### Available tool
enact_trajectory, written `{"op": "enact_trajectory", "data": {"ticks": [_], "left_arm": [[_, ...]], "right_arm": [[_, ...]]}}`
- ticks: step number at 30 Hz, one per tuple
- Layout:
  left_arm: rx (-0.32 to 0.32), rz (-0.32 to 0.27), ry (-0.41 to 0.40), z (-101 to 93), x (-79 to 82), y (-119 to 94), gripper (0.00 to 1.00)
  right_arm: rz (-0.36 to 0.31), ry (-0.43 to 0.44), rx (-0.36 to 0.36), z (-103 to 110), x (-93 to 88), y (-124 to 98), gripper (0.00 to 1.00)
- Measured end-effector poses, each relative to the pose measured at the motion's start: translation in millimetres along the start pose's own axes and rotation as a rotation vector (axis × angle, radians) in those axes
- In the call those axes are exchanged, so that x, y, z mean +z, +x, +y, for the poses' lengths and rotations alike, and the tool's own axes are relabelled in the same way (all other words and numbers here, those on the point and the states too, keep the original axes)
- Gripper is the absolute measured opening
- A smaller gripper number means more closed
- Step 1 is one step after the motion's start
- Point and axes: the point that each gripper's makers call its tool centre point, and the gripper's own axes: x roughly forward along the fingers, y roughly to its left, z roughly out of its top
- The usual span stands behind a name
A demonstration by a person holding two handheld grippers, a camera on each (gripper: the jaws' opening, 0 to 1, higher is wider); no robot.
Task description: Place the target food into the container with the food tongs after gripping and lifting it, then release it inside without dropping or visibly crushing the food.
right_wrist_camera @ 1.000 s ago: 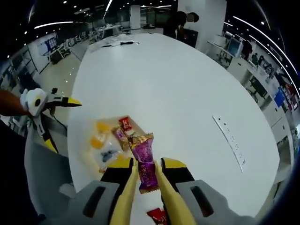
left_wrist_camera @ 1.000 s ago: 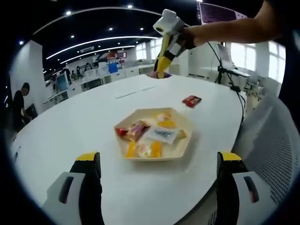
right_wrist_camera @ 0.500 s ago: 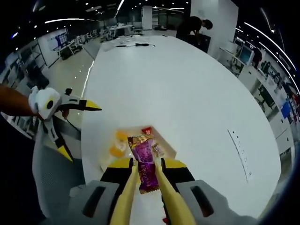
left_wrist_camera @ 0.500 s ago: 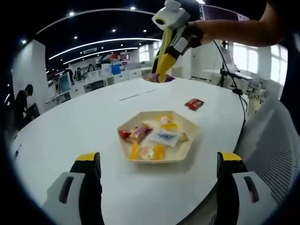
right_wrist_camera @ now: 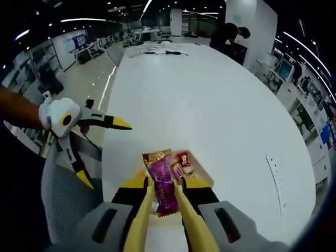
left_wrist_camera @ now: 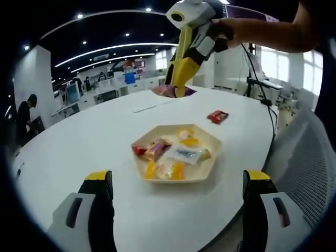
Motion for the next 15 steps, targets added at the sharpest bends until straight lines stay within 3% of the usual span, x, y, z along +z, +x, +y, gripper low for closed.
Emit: {"op": "enact_trajectory", "data": {"ticks": [7, 15], "left_arm": [[-0.001, 0.0, 0.002, -0.3, -0.4, -0.1, 0.99], [-0.005, 0.004, 0.003, -0.7, -1.4, 0.4, 0.99]], "right_arm": [[-0.01, -0.042, 0.025, 8.8, 1.9, 1.7, 0.24], [-0.048, -0.054, 0.006, 6.4, 8.8, -5.1, 0.25]]}}
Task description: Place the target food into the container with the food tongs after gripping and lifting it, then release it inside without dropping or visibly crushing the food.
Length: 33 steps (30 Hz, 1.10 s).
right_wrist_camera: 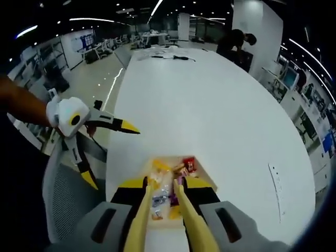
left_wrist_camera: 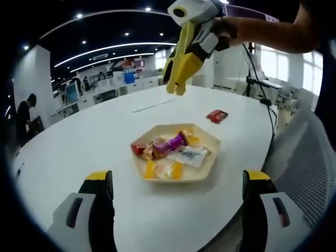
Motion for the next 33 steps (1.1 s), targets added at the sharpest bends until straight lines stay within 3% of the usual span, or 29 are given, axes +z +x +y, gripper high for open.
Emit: {"op": "enact_trajectory", "data": {"ticks": [18, 24, 33], "left_arm": [[0.0, 0.004, -0.003, 0.5, -0.9, 0, 0.99], [-0.006, 0.013, 0.002, -0.9, -2.7, 1, 0.99], [-0.019, 0.024, 0.011, -3.9, -4.7, 2, 0.98]], "right_arm": [[-0.075, -0.053, -0.047, -14, 0.7, -26, 0.27], [-0.099, -0.055, -0.049, -10, 2.3, -37, 0.26], [-0.103, -0.124, -0.052, -14, -16.7, -52, 0.26]]}}
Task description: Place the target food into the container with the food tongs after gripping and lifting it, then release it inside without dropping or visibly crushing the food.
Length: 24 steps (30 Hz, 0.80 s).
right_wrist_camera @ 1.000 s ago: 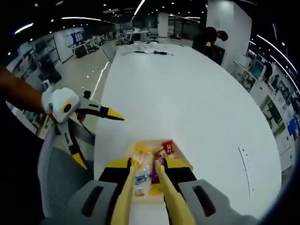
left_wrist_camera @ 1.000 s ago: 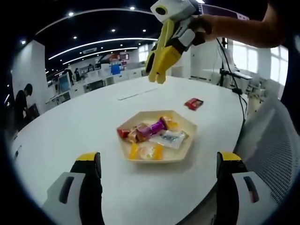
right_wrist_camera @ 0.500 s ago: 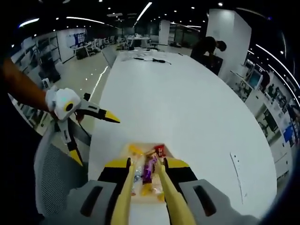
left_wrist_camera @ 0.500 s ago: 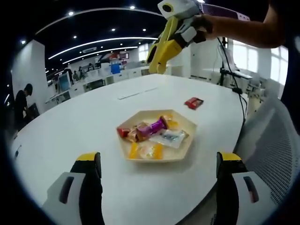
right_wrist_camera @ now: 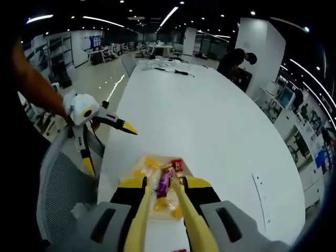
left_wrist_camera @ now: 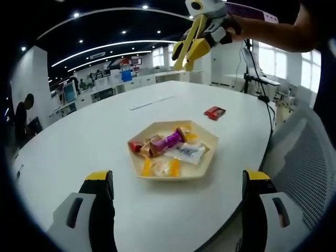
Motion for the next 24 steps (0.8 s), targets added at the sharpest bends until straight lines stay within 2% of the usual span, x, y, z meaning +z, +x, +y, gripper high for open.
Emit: {"op": "enact_trajectory", "data": {"ticks": [10, 14, 18, 20, 24], "left_arm": [[0.003, 0.005, 0.002, 0.6, -1.1, -1, 0.98], [0.009, -0.008, -0.026, 2.9, 0.6, -3, 0.98], [0.003, -0.004, -0.019, -0.1, 0.5, -2, 0.97], [0.0, -0.002, -0.019, -1.0, 0.4, -2, 0.97], [0.019, -0.011, -0.021, 3.5, 1.6, -3, 0.97]], "right_arm": [[0.023, 0.026, -0.015, -10, -37.7, -32, 0.27], [0.044, 0.03, -0.004, -9, -60.6, -48, 0.27], [0.048, 0.023, 0.022, -5, -80.8, -65, 0.26], [0.073, 0.023, 0.007, -8, -97.4, -73, 0.26], [0.083, 0.055, -0.018, -12, -118.8, -84, 0.26]]}}
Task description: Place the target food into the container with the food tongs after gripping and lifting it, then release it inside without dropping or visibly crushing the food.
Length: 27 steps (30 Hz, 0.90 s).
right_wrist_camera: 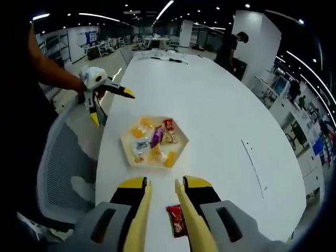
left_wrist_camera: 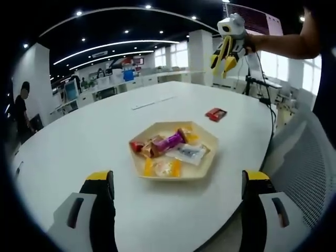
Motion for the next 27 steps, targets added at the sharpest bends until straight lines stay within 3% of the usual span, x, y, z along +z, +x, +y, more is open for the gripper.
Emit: {"op": "enact_trajectory", "data": {"ticks": [3, 9, 20, 27], "left_arm": [[0.023, -0.003, -0.016, 4.4, 1.1, -2, 0.97], [-0.004, 0.004, -0.019, -0.5, -0.6, 0, 0.97], [0.001, 0.014, -0.026, 0.6, -3.2, 1, 0.98], [-0.002, 0.01, -0.04, -0.4, -1.6, 1, 0.99]], "right_arm": [[0.001, 0.001, -0.018, -4, -14.4, -6, 0.27], [0.014, -0.01, -0.056, -15, -43.1, -17, 0.27], [0.022, -0.016, -0.071, -25, -62.6, -20, 0.27], [0.04, -0.017, -0.073, -31, -78.3, -10, 0.28]]}}
